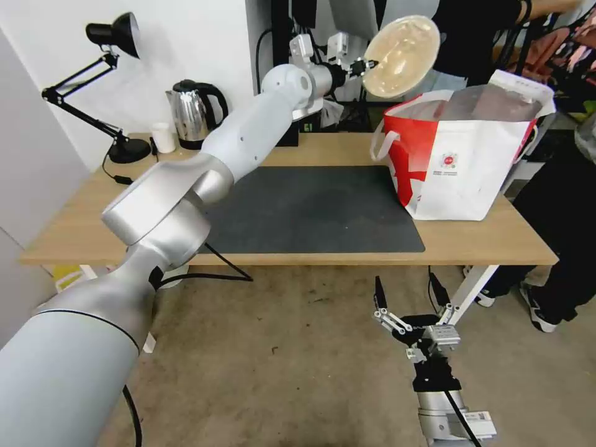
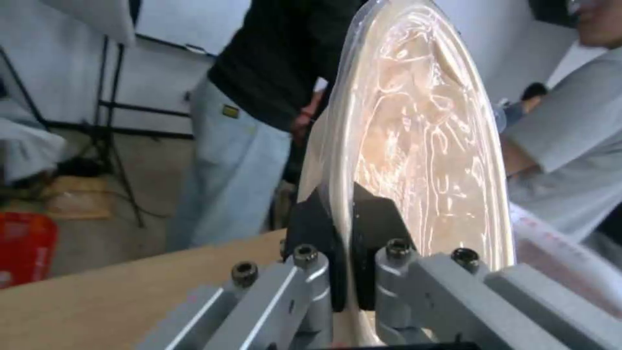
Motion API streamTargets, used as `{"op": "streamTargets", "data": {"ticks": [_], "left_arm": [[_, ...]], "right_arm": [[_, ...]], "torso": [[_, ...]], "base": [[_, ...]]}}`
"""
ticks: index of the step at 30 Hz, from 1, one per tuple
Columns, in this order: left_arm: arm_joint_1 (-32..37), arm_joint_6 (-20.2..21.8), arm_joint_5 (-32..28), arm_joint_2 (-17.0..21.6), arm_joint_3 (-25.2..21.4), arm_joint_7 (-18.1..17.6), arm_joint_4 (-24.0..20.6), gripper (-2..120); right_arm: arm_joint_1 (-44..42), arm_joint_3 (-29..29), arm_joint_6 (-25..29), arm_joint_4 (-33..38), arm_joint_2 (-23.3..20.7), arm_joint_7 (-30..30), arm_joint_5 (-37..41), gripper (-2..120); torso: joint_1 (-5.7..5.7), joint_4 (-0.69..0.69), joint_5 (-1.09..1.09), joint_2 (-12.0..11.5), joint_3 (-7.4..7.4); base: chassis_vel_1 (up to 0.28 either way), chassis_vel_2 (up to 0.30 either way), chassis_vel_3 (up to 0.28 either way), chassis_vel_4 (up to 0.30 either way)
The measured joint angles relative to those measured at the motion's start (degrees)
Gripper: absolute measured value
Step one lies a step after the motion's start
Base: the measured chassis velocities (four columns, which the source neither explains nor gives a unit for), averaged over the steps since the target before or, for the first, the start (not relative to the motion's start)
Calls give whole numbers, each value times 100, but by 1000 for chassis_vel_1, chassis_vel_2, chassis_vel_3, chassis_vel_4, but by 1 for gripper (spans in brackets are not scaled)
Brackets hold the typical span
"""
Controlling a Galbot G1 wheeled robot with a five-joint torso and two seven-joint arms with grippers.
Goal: Pick up the trash from the table and place it into the takeout bag.
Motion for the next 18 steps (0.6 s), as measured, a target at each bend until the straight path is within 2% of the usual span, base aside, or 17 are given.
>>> {"op": "streamTargets", "data": {"ticks": [5, 18], "left_arm": [[41, -201, 217, -3, 110, -52, -62, 1], [74, -342, 331, -6, 242, -110, -130, 1]], "right_arm": [[0, 0, 0, 0, -1, 0, 0, 100], [0, 0, 0, 0, 0, 0, 0, 100]], "torso": [[0, -1, 0, 0, 0], [0, 0, 1, 0, 0]], "base": [[0, 0, 0, 0], [0, 0, 0, 0]]}}
